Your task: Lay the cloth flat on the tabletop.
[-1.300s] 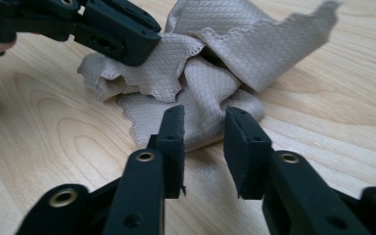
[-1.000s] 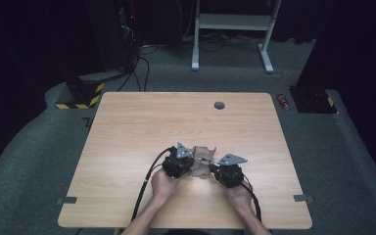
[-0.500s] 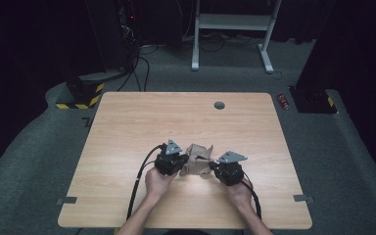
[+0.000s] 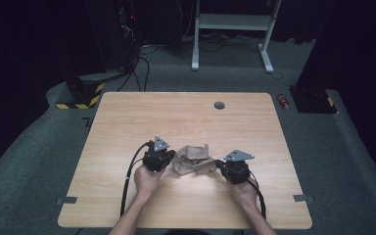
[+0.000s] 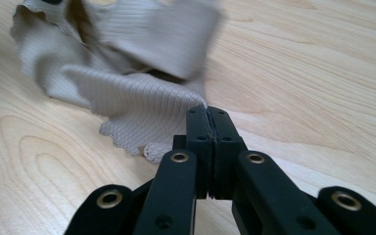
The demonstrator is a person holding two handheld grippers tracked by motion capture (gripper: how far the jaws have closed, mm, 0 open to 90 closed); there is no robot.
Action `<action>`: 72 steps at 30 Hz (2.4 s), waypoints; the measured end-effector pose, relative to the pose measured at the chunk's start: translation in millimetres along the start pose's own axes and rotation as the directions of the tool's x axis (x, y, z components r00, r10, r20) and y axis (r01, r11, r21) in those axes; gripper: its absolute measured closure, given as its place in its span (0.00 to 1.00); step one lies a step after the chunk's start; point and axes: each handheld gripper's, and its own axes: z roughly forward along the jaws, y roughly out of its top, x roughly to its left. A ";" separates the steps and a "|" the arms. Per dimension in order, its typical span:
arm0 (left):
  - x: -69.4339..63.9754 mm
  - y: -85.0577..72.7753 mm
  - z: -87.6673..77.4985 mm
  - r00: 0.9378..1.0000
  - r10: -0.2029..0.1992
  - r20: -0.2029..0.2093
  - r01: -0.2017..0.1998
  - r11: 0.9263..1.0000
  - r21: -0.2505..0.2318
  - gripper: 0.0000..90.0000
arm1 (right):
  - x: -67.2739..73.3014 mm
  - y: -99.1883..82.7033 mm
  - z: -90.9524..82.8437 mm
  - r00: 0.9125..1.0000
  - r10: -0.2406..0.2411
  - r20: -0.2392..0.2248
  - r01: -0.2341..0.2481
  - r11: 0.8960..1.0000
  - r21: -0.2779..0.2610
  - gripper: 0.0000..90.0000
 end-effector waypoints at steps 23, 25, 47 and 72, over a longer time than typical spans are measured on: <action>-9.6 -30.5 3.2 1.000 0.022 0.016 -0.023 1.000 0.017 0.57 | 21.4 35.9 12.6 0.993 -0.088 -0.082 0.087 0.996 -0.022 0.67; -11.5 -30.4 5.8 0.999 0.035 0.004 -0.035 0.999 0.023 0.57 | 28.4 43.0 17.8 0.990 -0.106 -0.089 0.104 0.994 -0.027 0.67; 11.9 -13.0 8.6 0.999 -0.013 0.035 0.012 1.000 0.018 0.99 | 20.4 61.8 34.8 0.992 -0.078 -0.097 0.076 0.997 -0.025 0.76; 41.0 -6.0 8.7 0.994 -0.094 0.056 0.093 0.995 0.028 0.99 | 1.0 71.7 39.4 0.996 -0.018 -0.087 0.017 1.000 -0.015 0.99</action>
